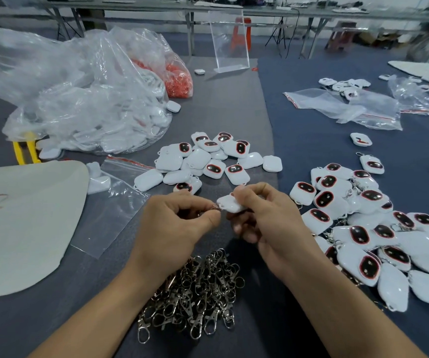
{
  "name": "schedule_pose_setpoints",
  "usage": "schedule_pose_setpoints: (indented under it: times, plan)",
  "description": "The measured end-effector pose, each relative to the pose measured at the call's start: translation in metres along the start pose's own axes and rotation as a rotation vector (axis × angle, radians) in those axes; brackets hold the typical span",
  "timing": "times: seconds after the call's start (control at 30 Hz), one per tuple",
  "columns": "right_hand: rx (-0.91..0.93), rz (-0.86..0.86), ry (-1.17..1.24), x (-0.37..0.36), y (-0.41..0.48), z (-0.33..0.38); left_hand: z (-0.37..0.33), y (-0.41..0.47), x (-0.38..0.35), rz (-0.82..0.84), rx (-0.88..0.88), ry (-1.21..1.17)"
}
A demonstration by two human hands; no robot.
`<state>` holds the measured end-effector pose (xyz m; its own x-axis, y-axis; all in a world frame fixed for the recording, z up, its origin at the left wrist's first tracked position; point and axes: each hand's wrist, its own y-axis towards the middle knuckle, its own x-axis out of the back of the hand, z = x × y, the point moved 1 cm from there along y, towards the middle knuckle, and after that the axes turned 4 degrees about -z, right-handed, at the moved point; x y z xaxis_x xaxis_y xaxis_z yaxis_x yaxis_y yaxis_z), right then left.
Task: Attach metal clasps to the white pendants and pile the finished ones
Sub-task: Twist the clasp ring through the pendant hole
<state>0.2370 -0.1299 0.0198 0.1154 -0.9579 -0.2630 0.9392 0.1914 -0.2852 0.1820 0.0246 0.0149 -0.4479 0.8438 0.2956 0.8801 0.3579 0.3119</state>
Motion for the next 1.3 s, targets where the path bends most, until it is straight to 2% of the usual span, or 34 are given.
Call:
schedule_pose_setpoints:
  times: [0.1, 0.17, 0.3, 0.43, 0.5, 0.57, 0.67, 0.73, 0.83, 0.9, 0.97, 1.03, 1.17, 1.3]
  plan:
    - [0.108, -0.032, -0.100, 0.004, 0.000, 0.002, -0.002, -0.002, 0.000, -0.009, -0.163, 0.292]
    - [0.237, -0.087, -0.301, 0.011, 0.002, 0.005, -0.004, -0.004, -0.001, 0.008, -0.261, 0.444]
    - [0.489, -0.195, -0.723, 0.027, 0.006, 0.017, 0.000, -0.001, 0.001, -0.110, -0.263, 0.503]
    - [0.487, -0.262, -1.053, 0.043, 0.008, 0.033, 0.005, 0.004, 0.008, -0.192, -0.226, 0.555]
    - [0.443, -0.297, -1.265, 0.048, 0.009, 0.036, 0.007, 0.004, 0.008, -0.166, -0.184, 0.628]
    - [0.453, -0.336, -1.371, 0.047, 0.008, 0.037, 0.007, 0.003, 0.007, -0.117, -0.142, 0.672]
    - [0.676, -0.363, -1.370, 0.038, 0.003, 0.034, 0.004, 0.003, 0.005, -0.032, -0.106, 0.666]
    - [0.724, -0.313, -1.333, 0.025, -0.002, 0.026, 0.005, 0.003, 0.004, 0.001, -0.114, 0.665]
    - [0.623, -0.103, -1.222, 0.001, -0.010, 0.006, 0.008, 0.002, 0.003, 0.015, -0.088, 0.559]
    - [0.565, 0.041, -1.137, -0.010, -0.010, -0.004, 0.005, 0.000, 0.002, 0.008, -0.056, 0.392]
    - [0.549, 0.114, -1.044, -0.017, -0.009, -0.007, 0.003, 0.000, 0.002, -0.013, 0.010, 0.163]
    - [0.525, 0.136, -0.919, -0.016, -0.007, -0.008, 0.007, 0.003, 0.003, -0.049, 0.030, 0.054]
    - [0.490, 0.137, -0.810, -0.009, -0.003, -0.008, 0.005, 0.005, 0.003, -0.032, 0.023, 0.062]
    - [0.504, 0.041, -0.856, -0.008, 0.002, -0.015, 0.007, 0.004, 0.006, -0.063, 0.018, 0.265]
